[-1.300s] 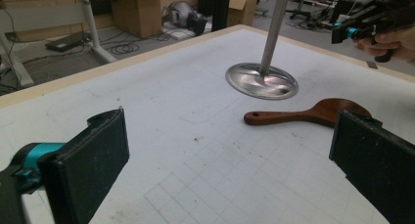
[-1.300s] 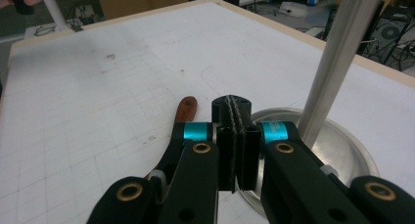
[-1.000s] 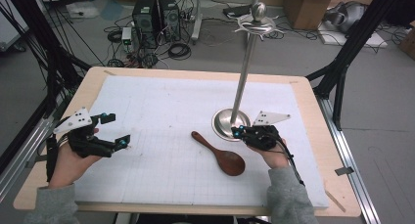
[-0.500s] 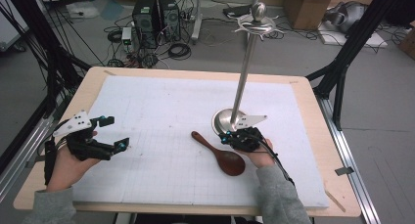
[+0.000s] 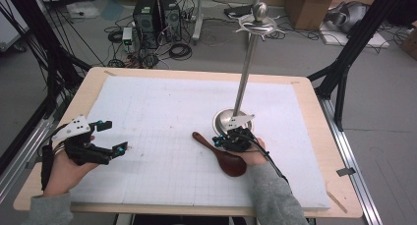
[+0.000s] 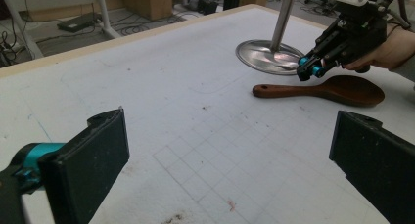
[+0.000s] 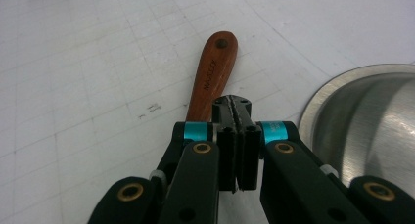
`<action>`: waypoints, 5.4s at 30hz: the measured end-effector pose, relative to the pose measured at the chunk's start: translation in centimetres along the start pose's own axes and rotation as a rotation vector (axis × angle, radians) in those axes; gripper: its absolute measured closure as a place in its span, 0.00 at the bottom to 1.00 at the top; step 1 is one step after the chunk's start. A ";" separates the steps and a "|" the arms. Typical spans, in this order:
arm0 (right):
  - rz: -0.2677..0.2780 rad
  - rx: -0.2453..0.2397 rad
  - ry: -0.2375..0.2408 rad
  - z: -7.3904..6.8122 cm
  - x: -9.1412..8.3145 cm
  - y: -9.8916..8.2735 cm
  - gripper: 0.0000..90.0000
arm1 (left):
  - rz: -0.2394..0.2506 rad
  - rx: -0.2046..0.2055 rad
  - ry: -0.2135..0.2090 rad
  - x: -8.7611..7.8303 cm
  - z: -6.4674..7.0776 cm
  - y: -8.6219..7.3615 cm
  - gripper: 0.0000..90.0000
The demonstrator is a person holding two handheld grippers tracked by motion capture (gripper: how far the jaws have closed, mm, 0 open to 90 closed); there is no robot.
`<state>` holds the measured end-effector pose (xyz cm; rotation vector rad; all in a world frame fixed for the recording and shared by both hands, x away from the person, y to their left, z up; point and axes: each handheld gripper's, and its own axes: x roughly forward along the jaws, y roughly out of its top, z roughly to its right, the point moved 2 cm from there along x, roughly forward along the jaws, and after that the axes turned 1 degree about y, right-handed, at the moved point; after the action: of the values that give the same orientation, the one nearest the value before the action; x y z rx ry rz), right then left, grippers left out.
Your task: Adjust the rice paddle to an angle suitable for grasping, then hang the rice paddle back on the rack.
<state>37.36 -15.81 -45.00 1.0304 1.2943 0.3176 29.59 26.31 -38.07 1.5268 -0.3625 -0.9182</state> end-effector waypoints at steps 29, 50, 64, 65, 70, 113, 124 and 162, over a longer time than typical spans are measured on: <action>-0.108 -0.079 0.074 -1.2 1.6 0.9 1.00 | -0.026 0.001 0.016 -0.3 -0.1 -0.6 0.02; -0.085 -0.109 0.080 -1.5 1.2 1.5 0.89 | -0.027 0.000 0.012 -0.2 -0.1 -0.6 0.02; -0.020 -0.100 0.090 -2.5 -0.8 2.1 0.26 | -0.038 0.004 -0.014 1.2 0.0 -0.3 0.02; -0.020 -0.095 0.093 -2.5 -0.9 2.1 0.23 | -0.040 0.005 -0.018 1.4 0.0 -0.3 0.02; -0.017 -0.080 0.102 -2.5 -1.2 2.1 0.15 | -0.041 0.002 -0.023 1.7 -0.1 -0.3 0.02; -0.283 -0.136 0.076 -3.7 1.6 1.8 0.42 | -0.040 -0.011 -0.019 1.0 0.0 -0.6 0.02; -0.287 -0.127 0.047 -3.9 1.6 2.0 0.58 | -0.037 -0.011 -0.021 0.9 0.1 -0.5 0.02; -0.196 -0.083 0.022 -3.1 -1.3 2.6 0.85 | -0.039 -0.016 -0.016 0.8 -0.2 -0.6 0.02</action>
<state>35.10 -13.89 -41.95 0.8250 1.3790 0.2315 30.07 26.01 -38.96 1.5167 -0.3371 -0.9626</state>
